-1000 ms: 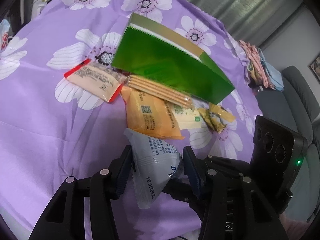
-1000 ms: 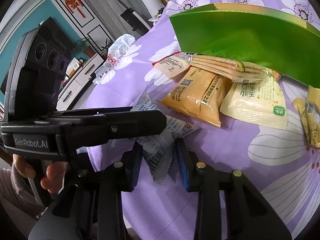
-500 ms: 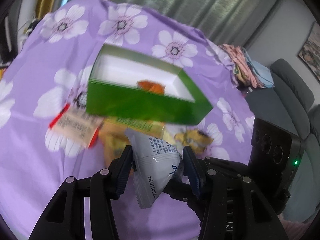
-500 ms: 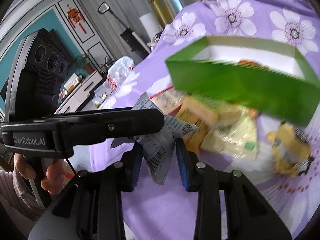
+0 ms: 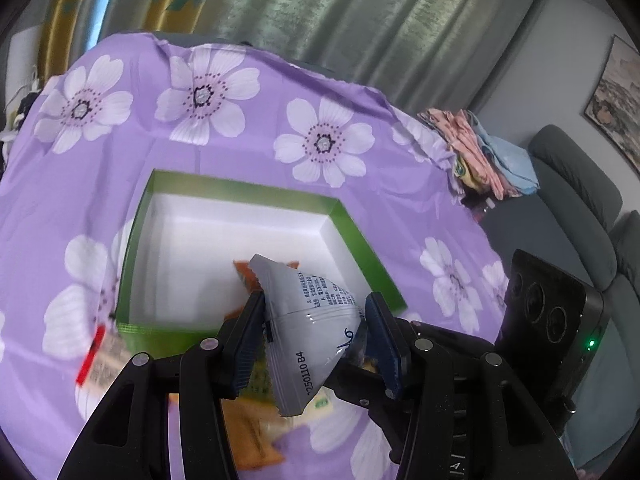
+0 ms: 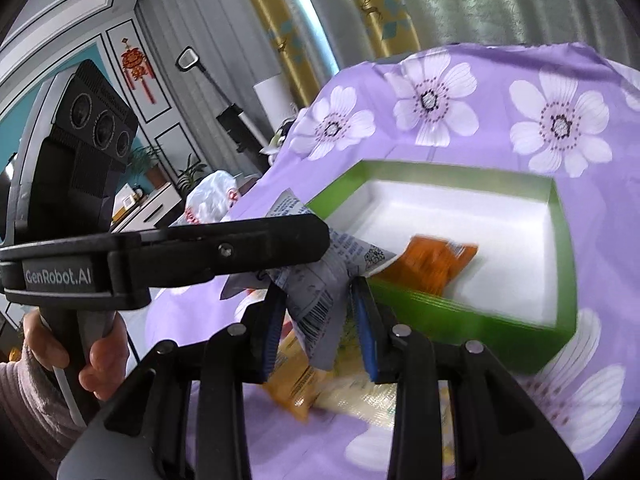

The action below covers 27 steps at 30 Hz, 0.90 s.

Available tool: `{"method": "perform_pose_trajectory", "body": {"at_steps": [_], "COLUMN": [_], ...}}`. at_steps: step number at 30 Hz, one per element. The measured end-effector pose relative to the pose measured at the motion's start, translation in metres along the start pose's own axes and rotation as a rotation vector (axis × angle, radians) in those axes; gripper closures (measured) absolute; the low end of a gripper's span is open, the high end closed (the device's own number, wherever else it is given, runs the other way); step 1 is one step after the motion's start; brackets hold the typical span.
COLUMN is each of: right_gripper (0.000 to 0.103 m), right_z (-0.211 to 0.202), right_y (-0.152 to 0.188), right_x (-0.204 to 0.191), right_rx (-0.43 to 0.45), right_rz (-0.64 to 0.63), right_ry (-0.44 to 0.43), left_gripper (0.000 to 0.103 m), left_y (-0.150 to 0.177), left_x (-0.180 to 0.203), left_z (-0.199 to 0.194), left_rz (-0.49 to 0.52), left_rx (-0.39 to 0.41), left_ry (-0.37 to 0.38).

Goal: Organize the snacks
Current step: 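Carry the white packet into the green box and open the left gripper, then withdraw the left gripper from the box back over the snack pile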

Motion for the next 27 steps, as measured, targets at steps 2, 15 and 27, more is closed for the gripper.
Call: {"method": "perform_pose_trajectory", "body": {"at_steps": [2,15,27], "right_gripper": [0.069,0.059,0.046], "right_z": [0.006,0.029,-0.003], "right_y": [-0.007,-0.015,-0.015], "right_x": [0.007,0.035,0.027], "right_rx": [-0.001,-0.018,0.021], "right_rz": [0.001,0.074,0.044], "right_ry": [0.012,0.049,0.082], "left_gripper": [0.052,0.029,0.024], "left_y": [-0.008,-0.020,-0.018], "left_x": [-0.004,-0.034,-0.044], "left_z": [0.008,0.037,-0.010], "left_rz": [-0.012,-0.072,-0.036], "left_rx": [-0.006,-0.018,0.066], "left_ry": [0.004,-0.056,-0.170]}}
Point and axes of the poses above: each gripper's, at about its wrist camera, not at the fingertips, and z roughly the way its jaws point, x to its right, y to its underside, the point moved 7 cm from there along z, roughly the way its jaws point, and after that the axes turned 5 degrees about y, right-handed, at the moved point
